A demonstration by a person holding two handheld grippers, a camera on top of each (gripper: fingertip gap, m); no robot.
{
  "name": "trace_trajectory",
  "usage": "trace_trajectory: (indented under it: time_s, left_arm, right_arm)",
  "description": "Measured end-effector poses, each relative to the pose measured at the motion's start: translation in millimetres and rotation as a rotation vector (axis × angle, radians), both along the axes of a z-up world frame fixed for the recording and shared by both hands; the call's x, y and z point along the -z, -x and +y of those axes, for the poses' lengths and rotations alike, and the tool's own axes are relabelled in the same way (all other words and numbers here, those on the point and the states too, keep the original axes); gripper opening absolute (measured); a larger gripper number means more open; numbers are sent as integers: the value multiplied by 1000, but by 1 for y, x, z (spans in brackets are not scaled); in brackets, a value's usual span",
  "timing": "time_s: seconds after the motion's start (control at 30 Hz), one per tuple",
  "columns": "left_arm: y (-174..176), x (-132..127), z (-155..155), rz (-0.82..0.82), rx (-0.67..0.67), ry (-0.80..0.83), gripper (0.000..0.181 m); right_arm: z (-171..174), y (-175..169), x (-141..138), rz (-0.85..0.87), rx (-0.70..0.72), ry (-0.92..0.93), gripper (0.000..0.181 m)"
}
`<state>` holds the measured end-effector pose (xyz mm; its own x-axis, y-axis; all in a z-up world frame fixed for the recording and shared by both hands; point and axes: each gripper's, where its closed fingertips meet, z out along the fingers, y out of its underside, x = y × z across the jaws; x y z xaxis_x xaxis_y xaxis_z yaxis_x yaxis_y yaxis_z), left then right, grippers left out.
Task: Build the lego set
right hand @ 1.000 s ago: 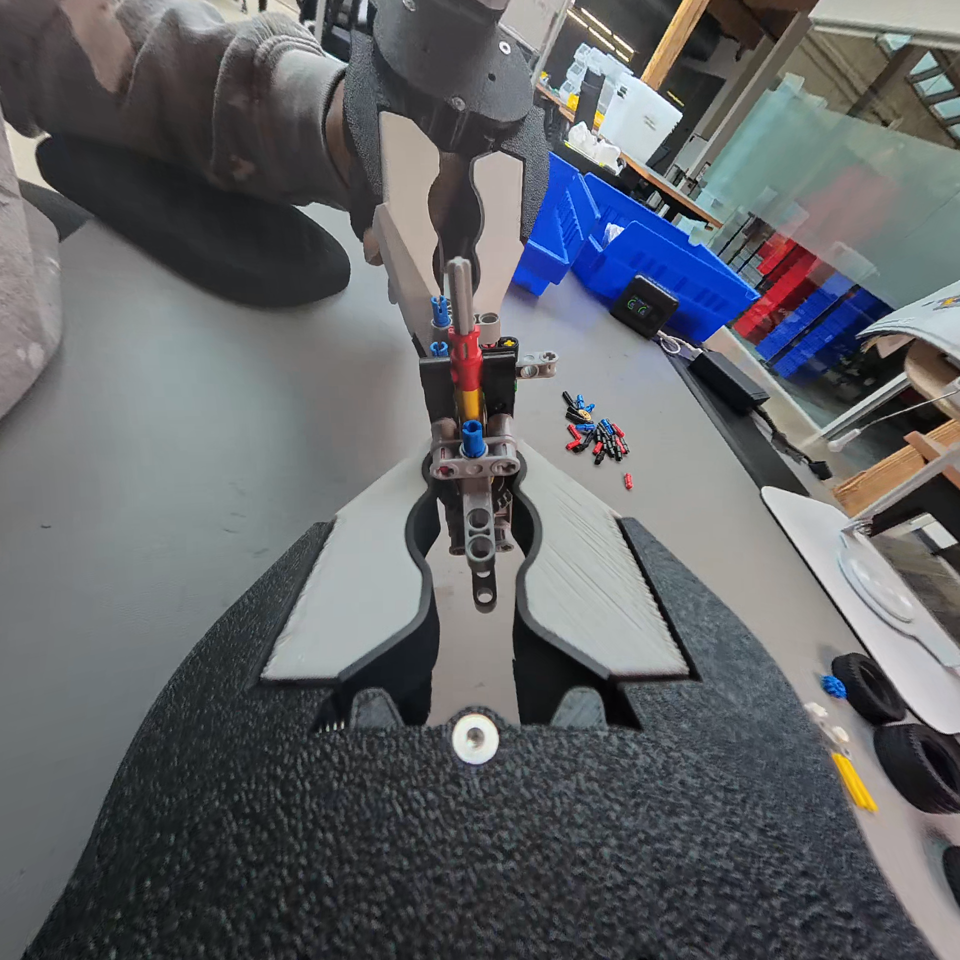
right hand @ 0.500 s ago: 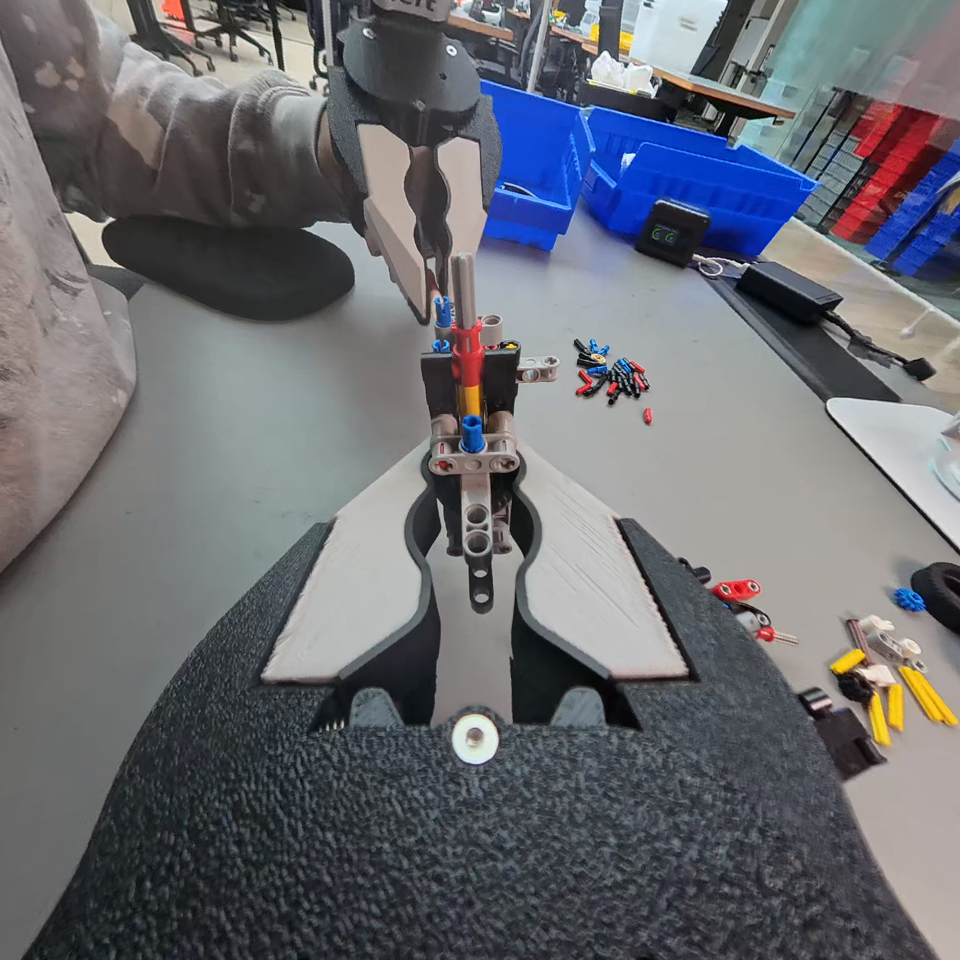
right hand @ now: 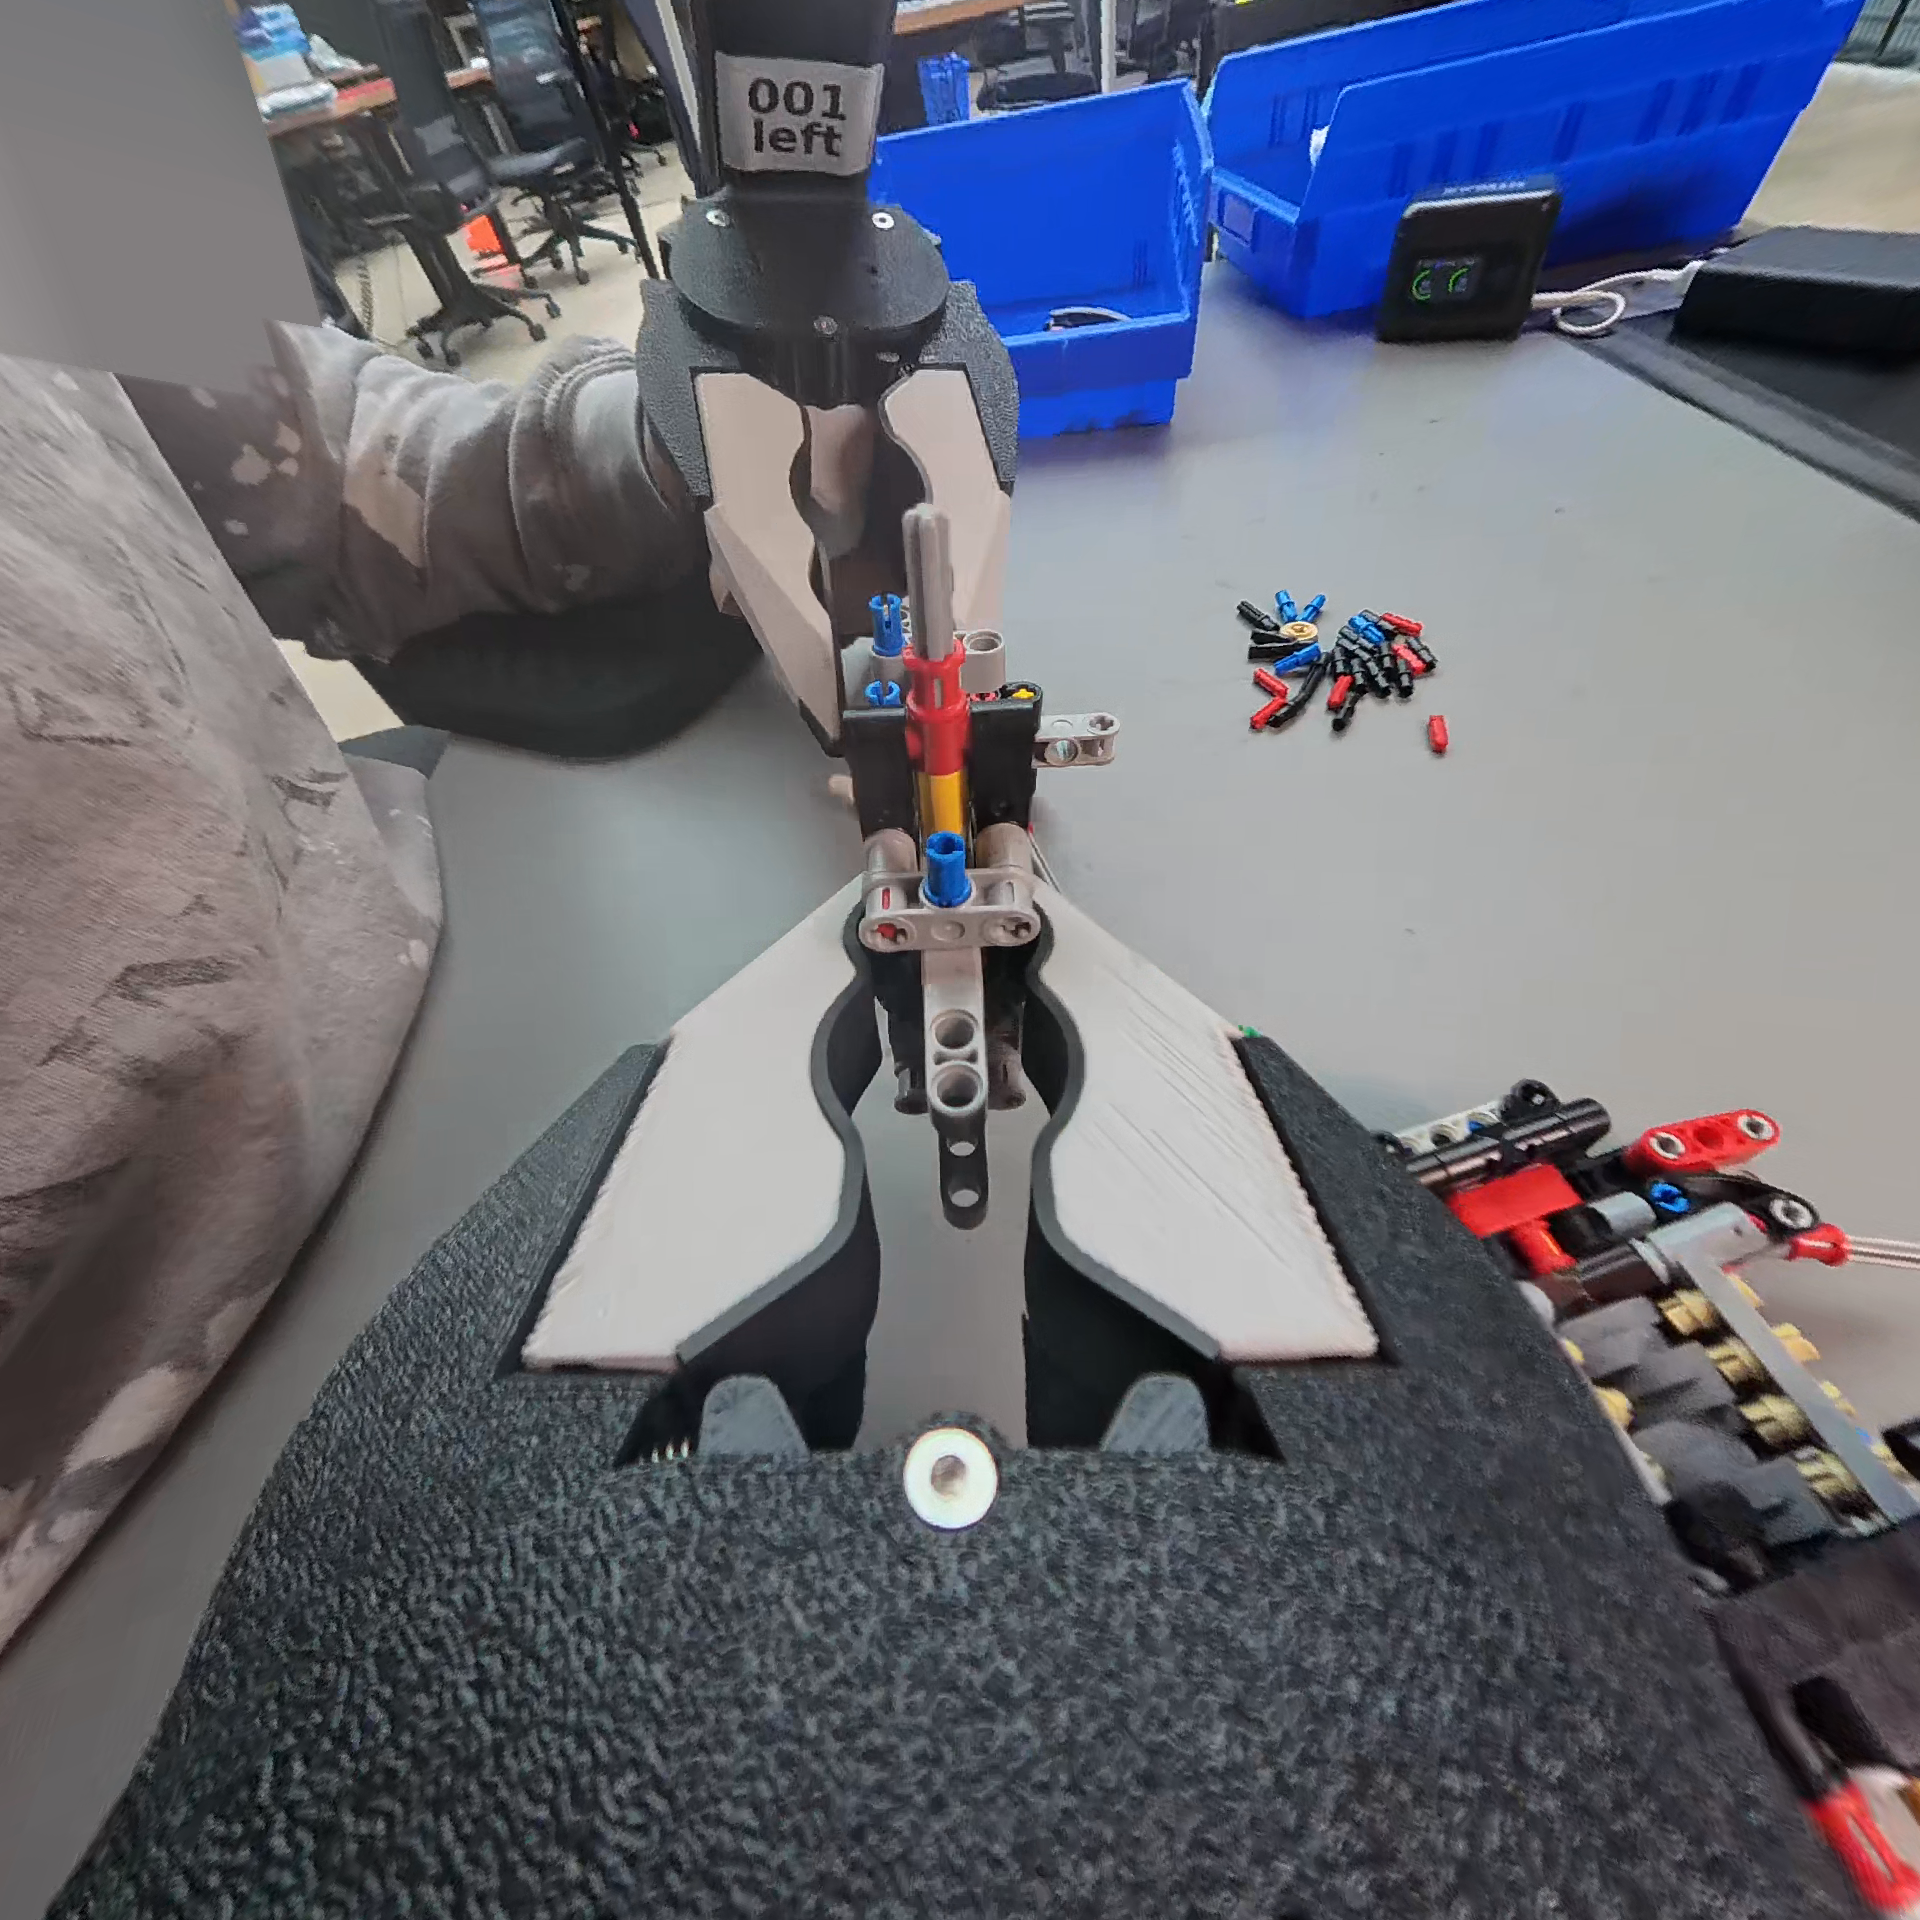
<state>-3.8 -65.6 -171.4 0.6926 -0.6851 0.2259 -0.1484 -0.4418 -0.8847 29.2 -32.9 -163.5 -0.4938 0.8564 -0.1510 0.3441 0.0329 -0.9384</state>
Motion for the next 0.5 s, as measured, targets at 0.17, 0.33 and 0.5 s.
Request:
trace_trajectory:
  time_s: [0.17, 0.33, 0.5]
  left_arm:
    - [-13, -10, -3, -2, 39, -42, 7]
    - [-17, -12, -8, -25, 72, -29, 11]
    - [-18, -9, -8, -24, 71, -17, 4]
  right_arm:
    - [-12, 1, -4, 0, -31, 38, 21]
    - [-14, -2, -1, -12, -50, 40, 21]
    - [-16, -5, 5, -32, -63, 35, 21]
